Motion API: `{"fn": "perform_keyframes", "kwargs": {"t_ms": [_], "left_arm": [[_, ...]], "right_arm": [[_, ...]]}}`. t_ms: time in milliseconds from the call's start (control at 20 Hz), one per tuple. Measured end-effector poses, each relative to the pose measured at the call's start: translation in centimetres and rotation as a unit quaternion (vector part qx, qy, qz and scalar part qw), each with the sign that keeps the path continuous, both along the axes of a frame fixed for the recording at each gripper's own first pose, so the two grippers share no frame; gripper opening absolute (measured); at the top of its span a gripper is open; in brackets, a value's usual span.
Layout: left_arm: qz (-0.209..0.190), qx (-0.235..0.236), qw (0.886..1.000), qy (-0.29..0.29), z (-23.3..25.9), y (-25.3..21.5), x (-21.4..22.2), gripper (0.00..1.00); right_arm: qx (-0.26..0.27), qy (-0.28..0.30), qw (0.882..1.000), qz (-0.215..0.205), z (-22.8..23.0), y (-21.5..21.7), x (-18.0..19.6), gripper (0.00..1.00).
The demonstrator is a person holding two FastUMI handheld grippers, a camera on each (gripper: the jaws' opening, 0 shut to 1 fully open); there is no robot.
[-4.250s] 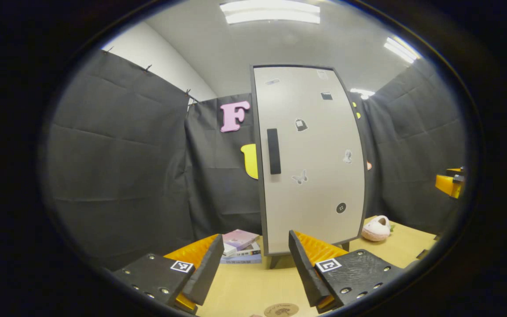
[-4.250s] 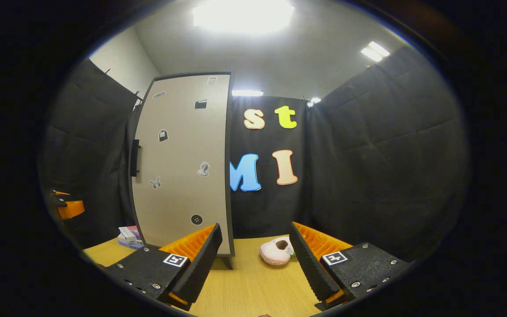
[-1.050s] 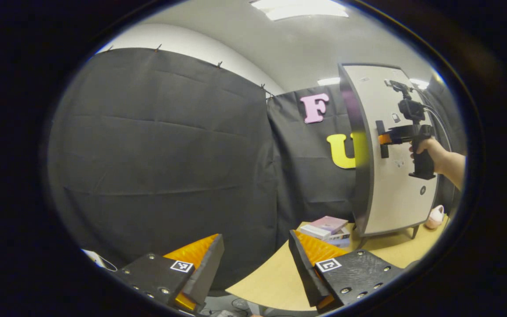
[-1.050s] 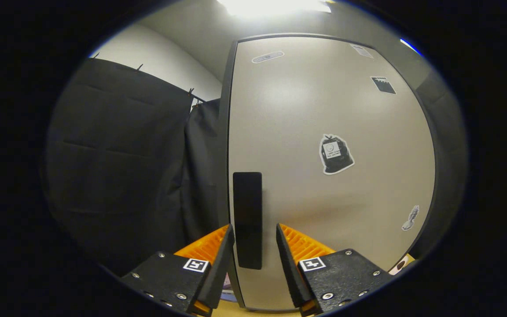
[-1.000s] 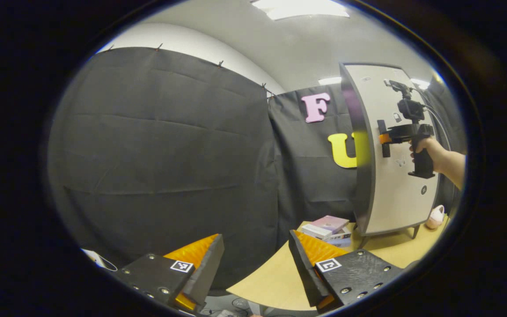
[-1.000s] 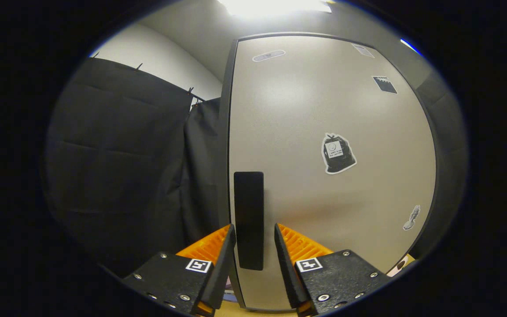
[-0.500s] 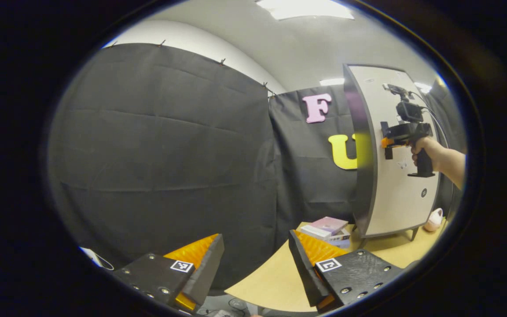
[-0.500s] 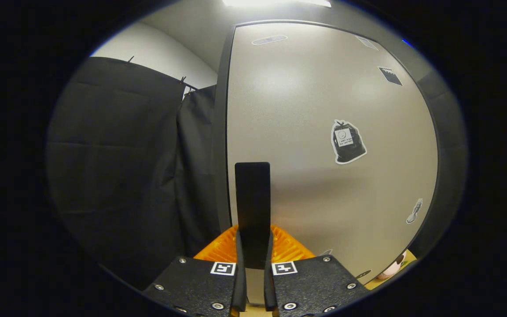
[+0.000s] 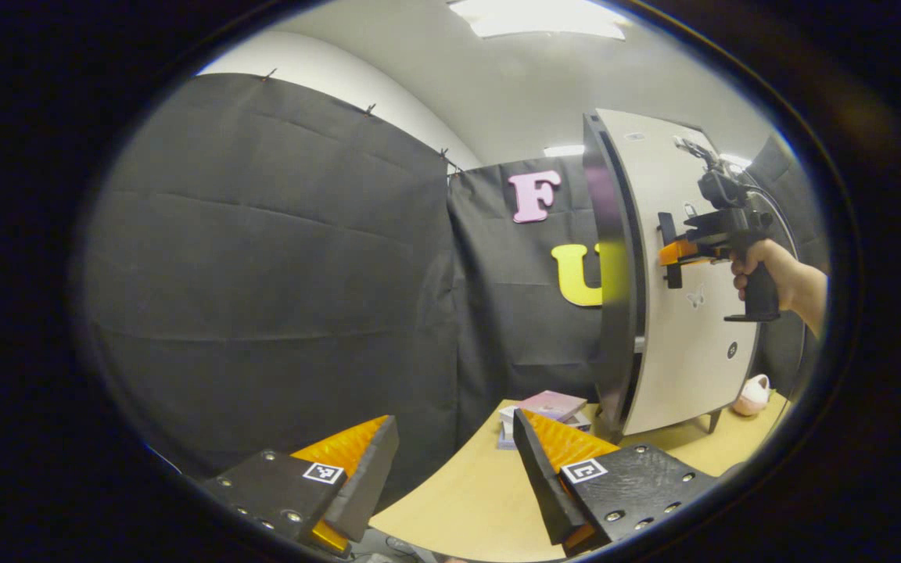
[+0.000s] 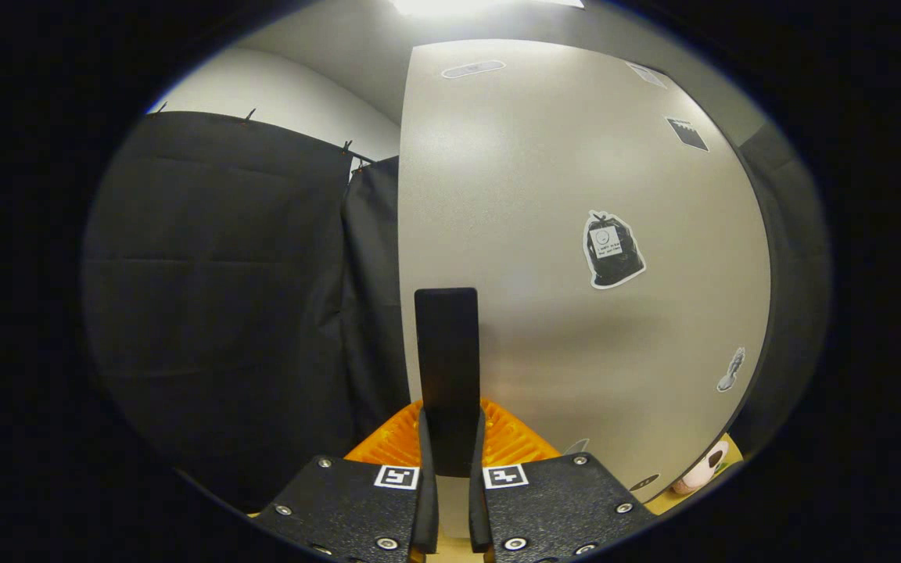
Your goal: Open the cabinet door with the right hand, grasp the bottle in the cabinet with the left hand and place it on the coaster, then close the cabinet door with the right hand.
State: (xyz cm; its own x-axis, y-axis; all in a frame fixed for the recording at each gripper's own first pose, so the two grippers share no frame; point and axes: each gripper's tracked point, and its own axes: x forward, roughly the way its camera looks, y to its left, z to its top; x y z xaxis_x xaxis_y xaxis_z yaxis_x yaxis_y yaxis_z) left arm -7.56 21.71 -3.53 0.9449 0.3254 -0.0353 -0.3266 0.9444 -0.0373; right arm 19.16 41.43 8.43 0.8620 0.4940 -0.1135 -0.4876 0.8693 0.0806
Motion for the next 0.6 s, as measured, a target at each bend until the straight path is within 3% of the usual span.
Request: {"fn": "perform_keyframes", "kwargs": {"t_ms": [250, 600], "left_arm": [[-0.031, -0.004, 1.0, -0.004, 0.3, -2.3, 2.0, 0.87], [-0.036, 0.013, 0.999, -0.015, 2.6, -5.2, 1.7, 0.87]], "right_arm": [[0.0, 0.005, 1.0, 0.022, 0.0, -0.4, -0.1, 0.16], [0.009, 0.01, 0.998, 0.065, 0.1, -1.1, -0.3, 0.15]]}}
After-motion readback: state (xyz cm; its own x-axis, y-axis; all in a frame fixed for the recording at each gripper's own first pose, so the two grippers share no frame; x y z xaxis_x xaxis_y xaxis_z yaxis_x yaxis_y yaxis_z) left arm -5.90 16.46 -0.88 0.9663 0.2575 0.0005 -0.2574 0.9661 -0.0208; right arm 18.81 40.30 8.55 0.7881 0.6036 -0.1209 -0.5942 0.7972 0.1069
